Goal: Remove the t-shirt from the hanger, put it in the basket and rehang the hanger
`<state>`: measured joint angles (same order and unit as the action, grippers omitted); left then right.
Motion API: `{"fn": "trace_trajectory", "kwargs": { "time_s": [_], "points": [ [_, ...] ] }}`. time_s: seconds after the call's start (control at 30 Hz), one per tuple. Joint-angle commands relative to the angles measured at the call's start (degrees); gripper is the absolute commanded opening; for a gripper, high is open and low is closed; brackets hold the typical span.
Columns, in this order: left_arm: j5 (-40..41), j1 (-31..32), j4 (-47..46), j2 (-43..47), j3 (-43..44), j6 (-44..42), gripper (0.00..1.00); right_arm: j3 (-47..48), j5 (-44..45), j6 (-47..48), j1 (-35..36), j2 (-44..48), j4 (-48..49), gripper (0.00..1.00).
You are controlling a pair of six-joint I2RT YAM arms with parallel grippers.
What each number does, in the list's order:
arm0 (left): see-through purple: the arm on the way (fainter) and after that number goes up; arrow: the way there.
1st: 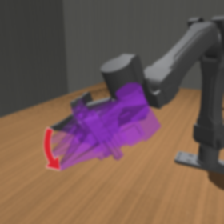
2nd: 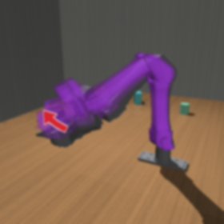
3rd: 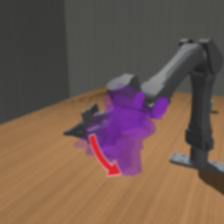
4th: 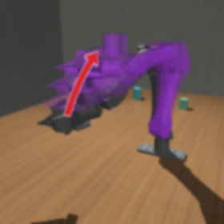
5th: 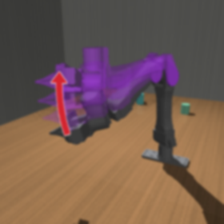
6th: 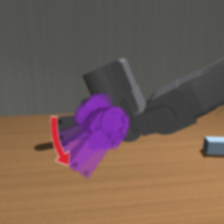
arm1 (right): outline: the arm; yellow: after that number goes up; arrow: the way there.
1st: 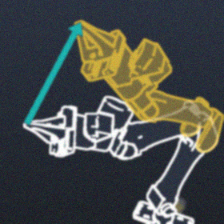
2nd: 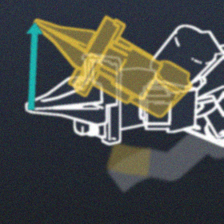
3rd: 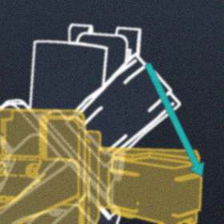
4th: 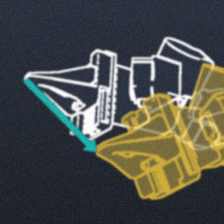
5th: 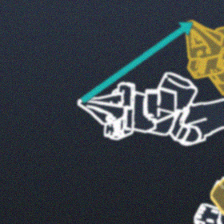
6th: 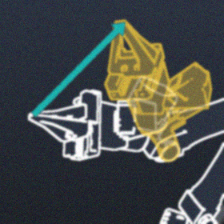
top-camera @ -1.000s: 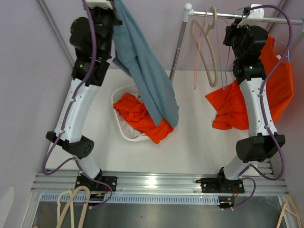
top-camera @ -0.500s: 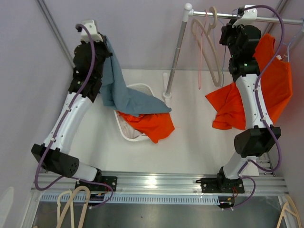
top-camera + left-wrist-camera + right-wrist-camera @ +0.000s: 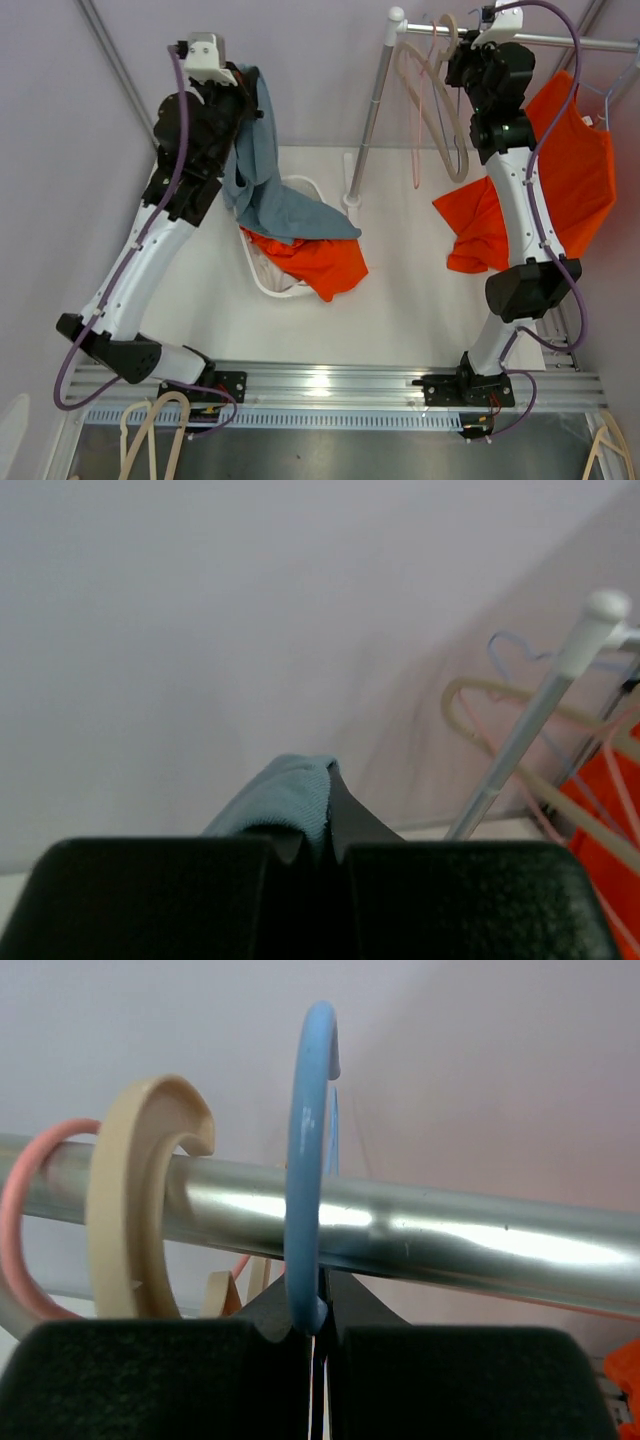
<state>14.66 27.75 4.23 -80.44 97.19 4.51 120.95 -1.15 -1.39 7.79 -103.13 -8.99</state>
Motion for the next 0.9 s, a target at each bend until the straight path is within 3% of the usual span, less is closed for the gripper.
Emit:
{"fn": "trace_trajectory", "kwargs": {
  "time_s": [0.0,0.43,0.53,0.57,0.87],
  "points": [
    [-3.6,2.0,-1.2,1.8,8.5,-0.8,0.01,2.1,-0.6,0.5,0.2,-1.4,-0.7,0.0],
    [-5.7,4.9,6.8,-5.1,25.9,-2.0,0.01,0.7,-1.0,0.7,0.9,-2.2,-1.5,0.0],
    [-5.2,5.0,5.9,-3.8,21.5,-0.9,0.01,0.9,-1.3,0.6,0.9,-2.2,-1.4,0.0],
    [-4.7,5.0,4.9,-2.2,15.4,0.1,0.01,1.0,-1.4,0.6,0.9,-2.3,-1.4,0.0],
    [-4.7,6.0,0.5,6.3,-9.5,11.3,0.01,1.5,-1.1,1.2,1.1,-2.0,-1.8,0.0]
  ]
}}
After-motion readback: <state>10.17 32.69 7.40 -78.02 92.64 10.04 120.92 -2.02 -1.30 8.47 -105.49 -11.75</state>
